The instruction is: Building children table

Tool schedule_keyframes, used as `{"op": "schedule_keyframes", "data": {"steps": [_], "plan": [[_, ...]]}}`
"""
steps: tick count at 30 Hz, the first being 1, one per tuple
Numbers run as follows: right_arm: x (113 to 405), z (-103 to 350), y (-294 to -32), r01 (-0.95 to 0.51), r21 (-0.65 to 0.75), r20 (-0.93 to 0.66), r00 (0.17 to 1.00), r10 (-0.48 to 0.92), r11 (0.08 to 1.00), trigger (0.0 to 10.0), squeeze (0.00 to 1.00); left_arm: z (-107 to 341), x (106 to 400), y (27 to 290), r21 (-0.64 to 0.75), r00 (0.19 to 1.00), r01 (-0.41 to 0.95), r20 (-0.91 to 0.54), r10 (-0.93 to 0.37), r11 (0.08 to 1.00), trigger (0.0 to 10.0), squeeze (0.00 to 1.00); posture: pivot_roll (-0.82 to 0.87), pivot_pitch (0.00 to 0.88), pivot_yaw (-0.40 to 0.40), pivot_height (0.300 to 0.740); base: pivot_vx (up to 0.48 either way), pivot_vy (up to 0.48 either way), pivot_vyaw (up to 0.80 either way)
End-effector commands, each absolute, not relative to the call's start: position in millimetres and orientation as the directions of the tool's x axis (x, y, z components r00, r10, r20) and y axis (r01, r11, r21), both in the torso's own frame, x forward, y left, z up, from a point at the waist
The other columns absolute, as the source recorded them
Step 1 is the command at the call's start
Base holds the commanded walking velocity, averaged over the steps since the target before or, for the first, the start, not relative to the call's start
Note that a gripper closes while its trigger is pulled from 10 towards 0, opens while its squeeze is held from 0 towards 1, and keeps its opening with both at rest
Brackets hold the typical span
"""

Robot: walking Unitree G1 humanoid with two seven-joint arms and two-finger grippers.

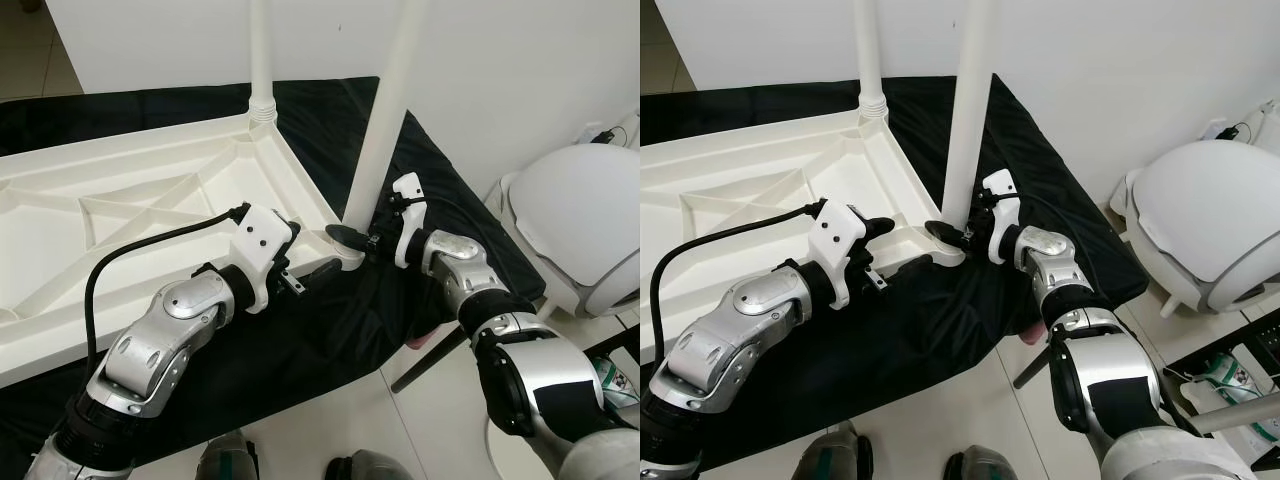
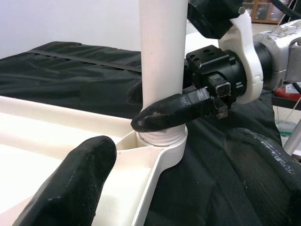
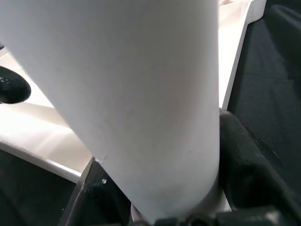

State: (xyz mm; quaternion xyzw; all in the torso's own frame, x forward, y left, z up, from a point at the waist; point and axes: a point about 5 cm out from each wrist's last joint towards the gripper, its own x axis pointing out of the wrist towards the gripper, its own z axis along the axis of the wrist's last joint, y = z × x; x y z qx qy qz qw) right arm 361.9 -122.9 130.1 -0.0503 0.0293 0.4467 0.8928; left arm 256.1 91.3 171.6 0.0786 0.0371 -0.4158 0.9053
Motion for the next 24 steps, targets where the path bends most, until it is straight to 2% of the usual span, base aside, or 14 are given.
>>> {"op": "schedule_keyframes", "data": {"steps": [1,2,4,8,10,11,13,14,15,16,18,19,20,24], "plan": [[359.7,119.5,-127.9,-0.750,-0.024,-0.117,0.659,0.743,0.661,10.0,0.00,170.4,250.1,86.8,0.094,0.591,0.807,-0.146,-0.793,0.584,10.0,0.00,0.03,0.000,-0.067,0.740,0.000,0.000,0.00],[359.7,119.5,-127.9,-0.750,-0.024,-0.117,0.659,0.743,0.661,10.0,0.00,170.4,250.1,86.8,0.094,0.591,0.807,-0.146,-0.793,0.584,10.0,0.00,0.03,0.000,-0.067,0.740,0.000,0.000,0.00],[359.2,116.6,-121.8,-0.695,-0.028,-0.103,0.717,0.690,0.718,10.0,0.00,170.1,250.2,86.4,0.092,0.590,0.807,-0.146,-0.794,0.583,10.0,0.00,0.03,0.001,-0.068,0.740,0.000,0.000,0.00],[357.0,117.6,-108.0,-0.625,-0.021,-0.059,0.780,0.623,0.780,10.0,0.00,170.3,250.1,86.2,0.089,0.588,0.809,-0.145,-0.796,0.581,10.0,0.00,0.03,0.003,-0.062,0.740,0.000,0.000,0.00],[356.8,118.0,-106.1,-0.611,-0.016,-0.052,0.791,0.610,0.791,10.0,0.00,170.3,250.1,86.2,0.088,0.587,0.809,-0.146,-0.796,0.581,10.0,0.00,0.03,0.003,-0.062,0.740,0.000,0.000,0.00],[358.7,118.3,-103.9,-0.550,0.012,-0.051,0.834,0.550,0.835,10.0,0.00,170.2,250.0,85.9,0.089,0.585,0.811,-0.147,-0.798,0.578,10.0,0.00,0.03,0.001,-0.058,0.740,0.000,0.000,0.00],[358.7,118.3,-103.9,-0.550,0.012,-0.051,0.834,0.550,0.835,10.0,0.00,170.2,250.0,85.9,0.089,0.585,0.811,-0.147,-0.798,0.578,10.0,0.00,0.03,0.001,-0.058,0.740,0.000,0.000,0.00],[359.8,118.4,-102.9,-0.507,0.032,-0.053,0.860,0.508,0.862,10.0,0.00,170.1,249.9,85.7,0.090,0.583,0.812,-0.147,-0.799,0.576,10.0,0.00,0.03,0.001,-0.058,0.740,0.000,0.000,0.00],[360.8,117.4,-100.4,-0.387,0.055,-0.061,0.919,0.390,0.921,10.0,0.00,169.9,250.1,85.5,0.090,0.580,0.815,-0.149,-0.801,0.573,10.0,0.00,0.02,0.000,-0.051,0.740,0.000,0.000,0.00],[360.8,117.4,-100.4,-0.387,0.055,-0.061,0.919,0.390,0.921,10.0,0.00,169.9,250.1,85.5,0.090,0.580,0.815,-0.149,-0.801,0.573,10.0,0.00,0.02,0.000,-0.051,0.740,0.000,0.000,0.00],[358.7,116.0,-94.9,-0.200,0.090,-0.067,0.976,0.206,0.976,10.0,0.00,169.9,250.5,84.9,0.090,0.574,0.819,-0.150,-0.805,0.567,10.0,0.00,0.02,0.000,-0.049,0.740,0.000,0.000,0.00],[358.7,116.0,-94.9,-0.200,0.090,-0.067,0.976,0.206,0.976,10.0,0.00,169.9,250.5,84.9,0.090,0.574,0.819,-0.150,-0.805,0.567,10.0,0.00,0.02,0.000,-0.049,0.740,0.000,0.000,0.00],[356.0,115.7,-90.8,-0.138,0.099,-0.069,0.987,0.146,0.985,10.0,0.00,170.0,250.7,84.5,0.090,0.572,0.820,-0.150,-0.806,0.565,10.0,0.00,0.02,0.000,-0.050,0.740,0.000,0.000,0.00],[350.0,116.5,-76.7,-0.126,0.115,-0.064,0.989,0.134,0.985,10.0,0.00,170.2,251.0,84.0,0.090,0.572,0.820,-0.149,-0.807,0.565,10.0,0.00,0.02,0.000,-0.054,0.740,0.000,0.000,0.00]]}}
